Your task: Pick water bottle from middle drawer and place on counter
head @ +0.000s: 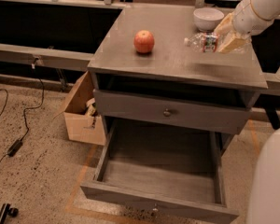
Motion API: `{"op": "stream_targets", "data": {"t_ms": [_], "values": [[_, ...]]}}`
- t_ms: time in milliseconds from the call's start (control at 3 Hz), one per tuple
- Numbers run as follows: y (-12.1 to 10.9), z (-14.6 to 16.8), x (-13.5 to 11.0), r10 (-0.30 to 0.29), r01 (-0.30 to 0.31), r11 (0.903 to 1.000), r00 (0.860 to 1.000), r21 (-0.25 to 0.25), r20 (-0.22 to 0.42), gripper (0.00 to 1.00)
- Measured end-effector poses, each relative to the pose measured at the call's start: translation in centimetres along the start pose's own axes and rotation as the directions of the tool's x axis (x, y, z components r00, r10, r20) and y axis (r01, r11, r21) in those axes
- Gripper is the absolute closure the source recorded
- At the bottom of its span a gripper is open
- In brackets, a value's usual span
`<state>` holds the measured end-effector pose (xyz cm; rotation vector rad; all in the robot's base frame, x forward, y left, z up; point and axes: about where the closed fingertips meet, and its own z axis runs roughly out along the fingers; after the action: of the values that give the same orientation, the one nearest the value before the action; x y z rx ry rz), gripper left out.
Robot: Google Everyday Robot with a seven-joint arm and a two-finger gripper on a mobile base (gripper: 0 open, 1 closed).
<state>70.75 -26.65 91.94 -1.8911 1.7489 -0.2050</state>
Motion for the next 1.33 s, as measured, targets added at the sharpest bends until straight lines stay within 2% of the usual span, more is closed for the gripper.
{"op": "stream_targets", "data": {"t_ms": [333, 1000, 1333], "values": [[-1.1, 1.3, 0.6, 0.02, -0.02, 0.9998, 0.999, 0.002, 0.035, 0.59], [-0.8, 7.0, 0.4, 0.056, -0.051, 0.9963, 0.995, -0.069, 0.077, 0.12], [-0.6, 7.1, 0.9, 0.066, -0.059, 0.9952, 0.994, -0.078, 0.086, 0.0]]}}
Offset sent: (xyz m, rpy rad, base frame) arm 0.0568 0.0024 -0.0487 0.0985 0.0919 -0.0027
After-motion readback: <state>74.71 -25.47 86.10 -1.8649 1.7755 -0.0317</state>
